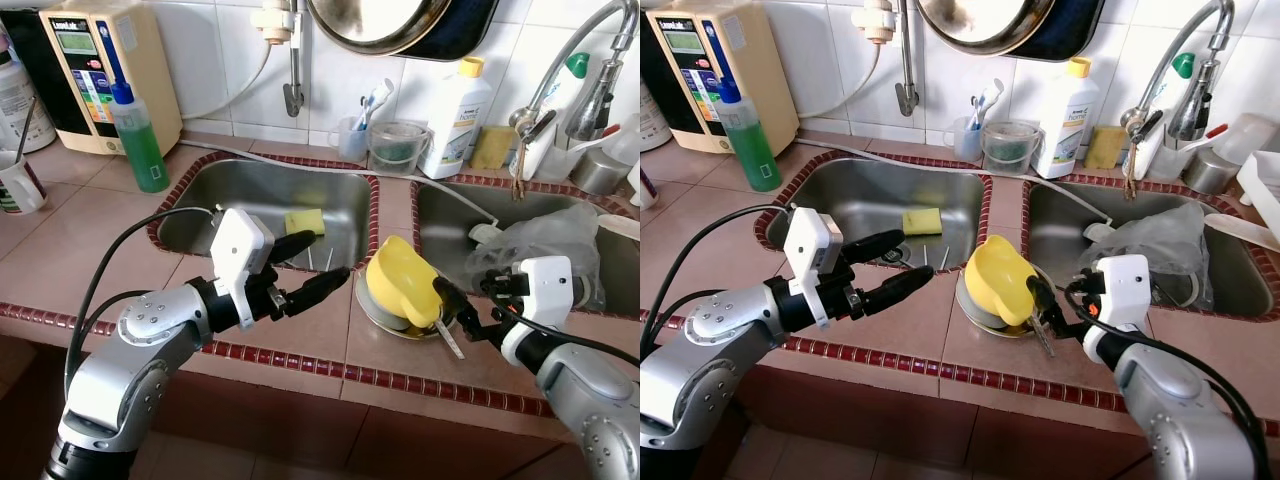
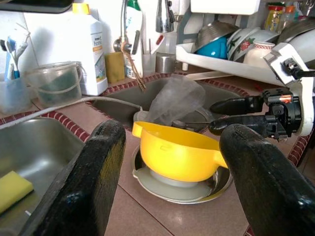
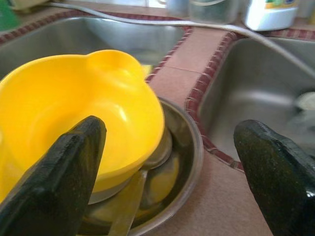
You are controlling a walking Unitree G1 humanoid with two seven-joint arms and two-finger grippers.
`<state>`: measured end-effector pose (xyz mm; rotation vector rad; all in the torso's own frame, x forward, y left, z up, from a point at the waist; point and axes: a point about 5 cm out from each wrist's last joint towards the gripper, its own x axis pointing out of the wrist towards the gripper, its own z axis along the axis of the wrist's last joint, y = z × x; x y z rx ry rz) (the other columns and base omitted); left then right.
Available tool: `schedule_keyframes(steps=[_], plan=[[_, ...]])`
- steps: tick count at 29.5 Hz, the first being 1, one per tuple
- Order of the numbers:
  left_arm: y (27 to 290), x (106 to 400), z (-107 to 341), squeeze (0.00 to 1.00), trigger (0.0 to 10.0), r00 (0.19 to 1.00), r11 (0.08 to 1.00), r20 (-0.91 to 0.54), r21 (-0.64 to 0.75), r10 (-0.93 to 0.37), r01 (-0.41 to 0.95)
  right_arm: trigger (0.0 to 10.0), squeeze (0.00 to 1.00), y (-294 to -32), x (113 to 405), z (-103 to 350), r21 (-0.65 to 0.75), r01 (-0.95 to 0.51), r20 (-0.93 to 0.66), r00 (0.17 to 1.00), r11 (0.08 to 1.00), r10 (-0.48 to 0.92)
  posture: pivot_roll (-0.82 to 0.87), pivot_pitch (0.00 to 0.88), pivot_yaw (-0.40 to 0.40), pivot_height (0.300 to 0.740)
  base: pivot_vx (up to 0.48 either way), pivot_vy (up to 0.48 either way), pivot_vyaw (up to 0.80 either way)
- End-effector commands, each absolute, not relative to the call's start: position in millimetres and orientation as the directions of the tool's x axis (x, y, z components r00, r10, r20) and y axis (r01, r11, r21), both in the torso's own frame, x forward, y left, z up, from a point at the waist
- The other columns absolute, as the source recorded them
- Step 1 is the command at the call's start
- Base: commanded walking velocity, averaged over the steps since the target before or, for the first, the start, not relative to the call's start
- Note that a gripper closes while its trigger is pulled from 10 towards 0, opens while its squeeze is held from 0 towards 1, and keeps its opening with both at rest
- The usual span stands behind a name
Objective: Kitchen organization
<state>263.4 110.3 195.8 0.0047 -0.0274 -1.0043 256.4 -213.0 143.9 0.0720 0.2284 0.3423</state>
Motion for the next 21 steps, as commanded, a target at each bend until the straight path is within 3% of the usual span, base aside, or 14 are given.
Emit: schedule_keyframes(steps=[1,11,21], plan=[[107,264,199,0.00,10.0,0.530,0.531,0.024,0.023,-0.847,0.847,10.0,0.00,-224,264,145,0.097,-0.334,-0.204,0.915,0.938,0.347,-0.03,0.000,-0.001,0.740,0.000,0.000,0.00],[105,264,200,0.00,10.0,0.536,0.537,0.035,0.016,-0.843,0.843,10.0,0.00,-241,288,139,0.124,-0.371,-0.212,0.896,0.920,0.390,-0.01,0.000,-0.008,0.740,0.000,0.000,0.00],[104,262,202,0.00,10.0,0.539,0.540,0.041,0.014,-0.841,0.842,10.0,0.00,-228,305,141,0.186,-0.517,-0.168,0.821,0.835,0.546,0.00,0.000,-0.014,0.740,0.000,0.000,0.00]])
